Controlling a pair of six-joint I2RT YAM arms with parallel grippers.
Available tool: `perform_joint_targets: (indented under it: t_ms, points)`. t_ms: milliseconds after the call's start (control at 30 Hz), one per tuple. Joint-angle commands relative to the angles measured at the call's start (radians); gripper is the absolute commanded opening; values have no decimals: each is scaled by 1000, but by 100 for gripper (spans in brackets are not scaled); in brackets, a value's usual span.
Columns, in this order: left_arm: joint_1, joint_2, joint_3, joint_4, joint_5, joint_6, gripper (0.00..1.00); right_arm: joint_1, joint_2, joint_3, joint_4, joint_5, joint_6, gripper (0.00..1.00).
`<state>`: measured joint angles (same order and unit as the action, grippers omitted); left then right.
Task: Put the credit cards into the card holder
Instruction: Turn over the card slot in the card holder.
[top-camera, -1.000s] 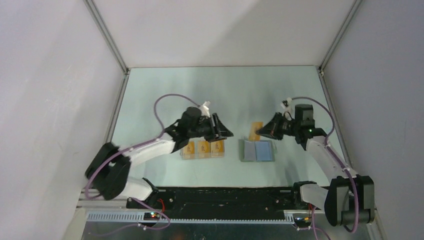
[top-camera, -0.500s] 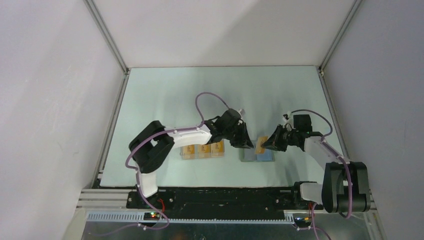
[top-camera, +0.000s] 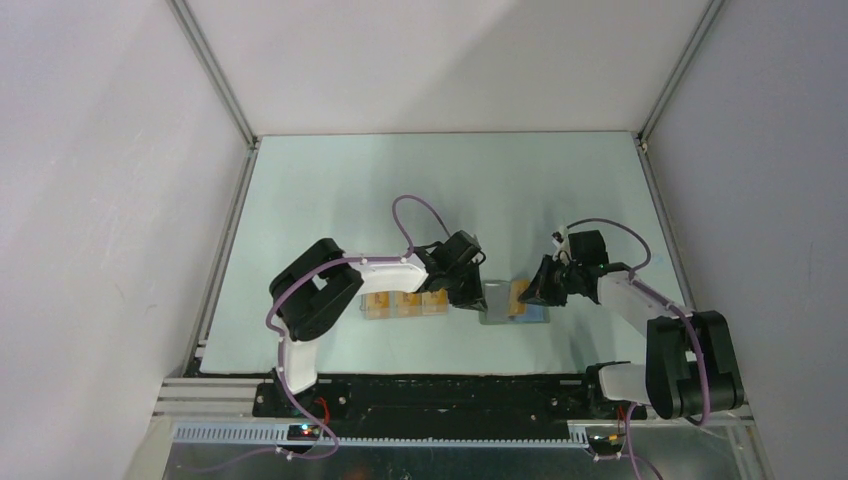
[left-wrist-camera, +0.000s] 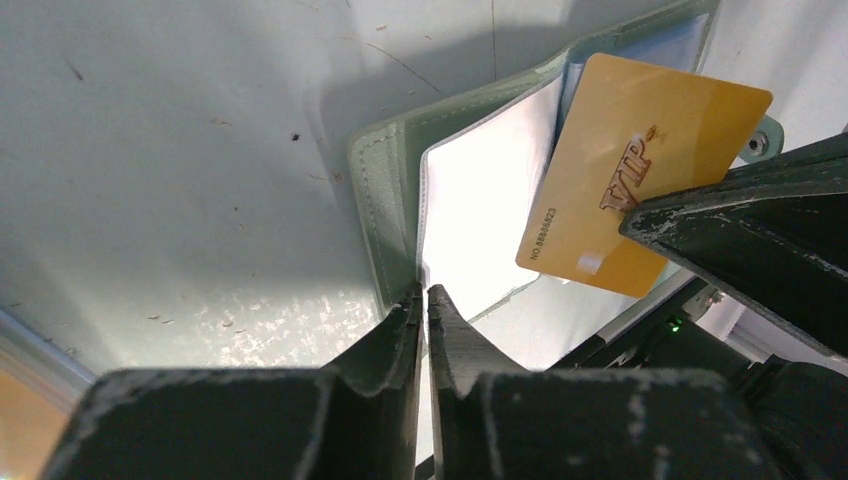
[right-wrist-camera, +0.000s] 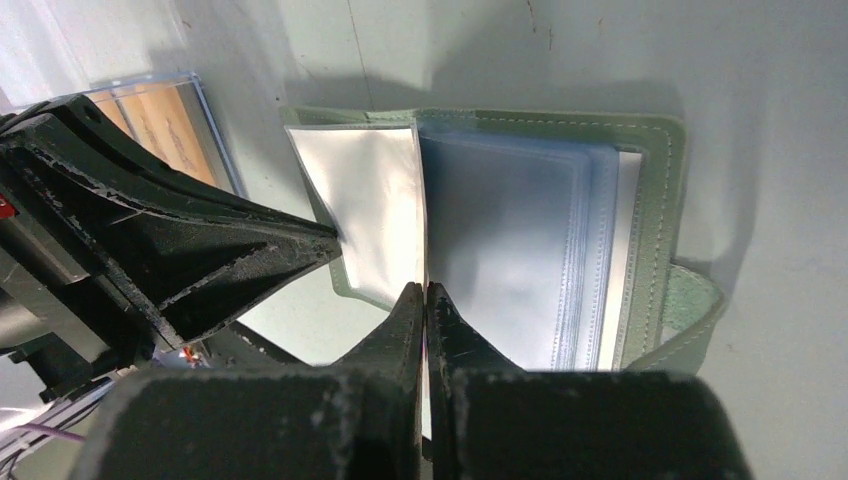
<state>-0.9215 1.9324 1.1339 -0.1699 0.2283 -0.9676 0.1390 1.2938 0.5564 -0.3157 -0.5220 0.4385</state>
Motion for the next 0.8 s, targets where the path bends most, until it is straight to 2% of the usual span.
perform_joint_targets:
  t_ms: [0,333,767]
  points:
    - [9,11,-5,-59,-62,32,10,4,-42,7,23,84,-32,0]
    - [10,41,7,-63,-41,44,7,-26,-14,39,66,63,-40,0]
    - [9,56,17,-63,-22,49,6,13,49,39,84,-26,-42,0]
